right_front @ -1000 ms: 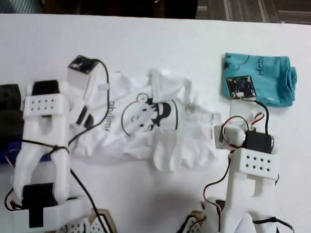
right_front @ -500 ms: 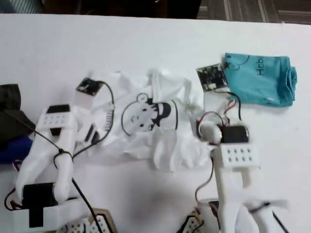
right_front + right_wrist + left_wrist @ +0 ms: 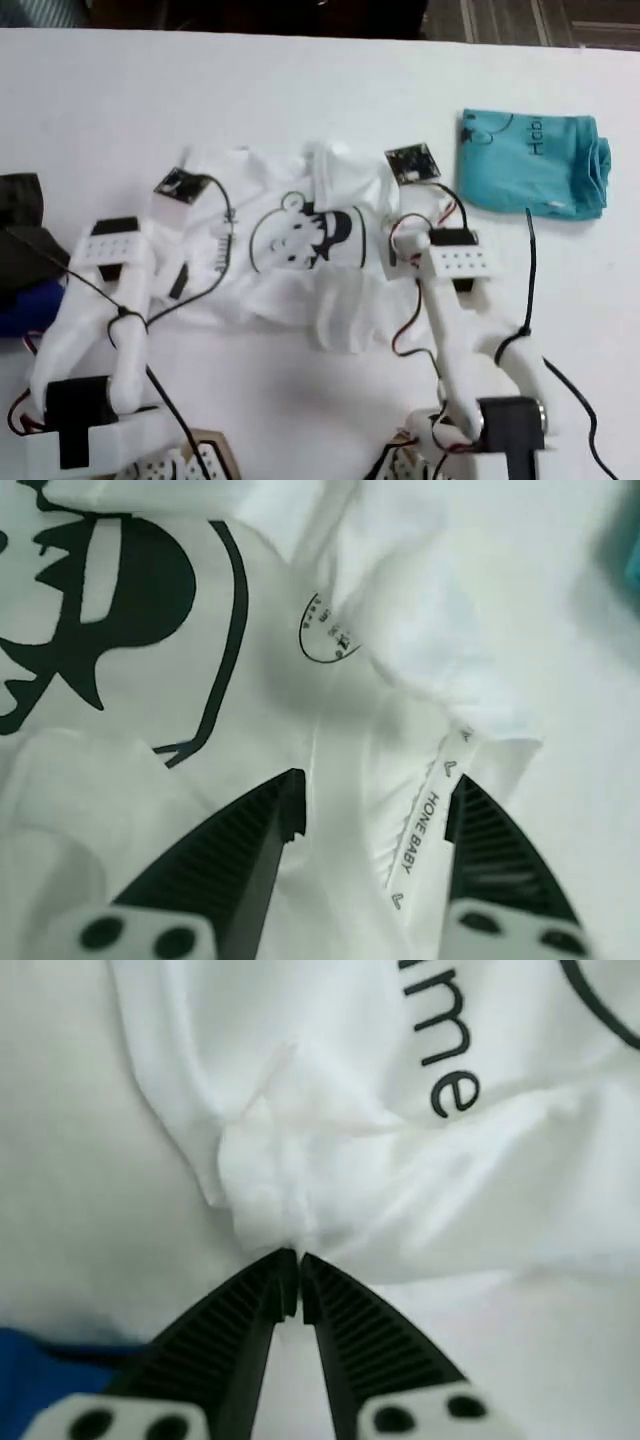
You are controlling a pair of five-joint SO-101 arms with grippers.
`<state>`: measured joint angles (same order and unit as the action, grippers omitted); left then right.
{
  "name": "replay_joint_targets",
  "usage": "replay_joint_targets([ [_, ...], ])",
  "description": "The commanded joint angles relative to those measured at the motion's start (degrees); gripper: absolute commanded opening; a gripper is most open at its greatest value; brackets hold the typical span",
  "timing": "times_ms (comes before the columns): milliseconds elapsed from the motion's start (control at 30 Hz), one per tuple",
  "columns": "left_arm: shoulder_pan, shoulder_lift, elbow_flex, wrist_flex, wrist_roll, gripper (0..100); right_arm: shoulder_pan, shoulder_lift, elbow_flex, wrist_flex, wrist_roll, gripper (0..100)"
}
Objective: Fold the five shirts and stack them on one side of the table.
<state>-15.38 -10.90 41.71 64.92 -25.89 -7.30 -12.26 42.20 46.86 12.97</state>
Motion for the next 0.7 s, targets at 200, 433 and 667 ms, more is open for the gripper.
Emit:
replay_joint_targets([
  [200,-3.2,-2.5,-13.1,18.5,-0.2,3,-5.3,21.3,-33.4,20.1,-0.5,23.0],
  [433,-4.3,-2.5,-16.6,25.6,-0.5,3,-7.5,35.5,-52.6,26.2,-0.5,23.0],
  [667,-4.0,-2.5,-16.7,22.1,-0.3,3,-5.6,50.8,-69.2,25.8,0.0,2.1],
])
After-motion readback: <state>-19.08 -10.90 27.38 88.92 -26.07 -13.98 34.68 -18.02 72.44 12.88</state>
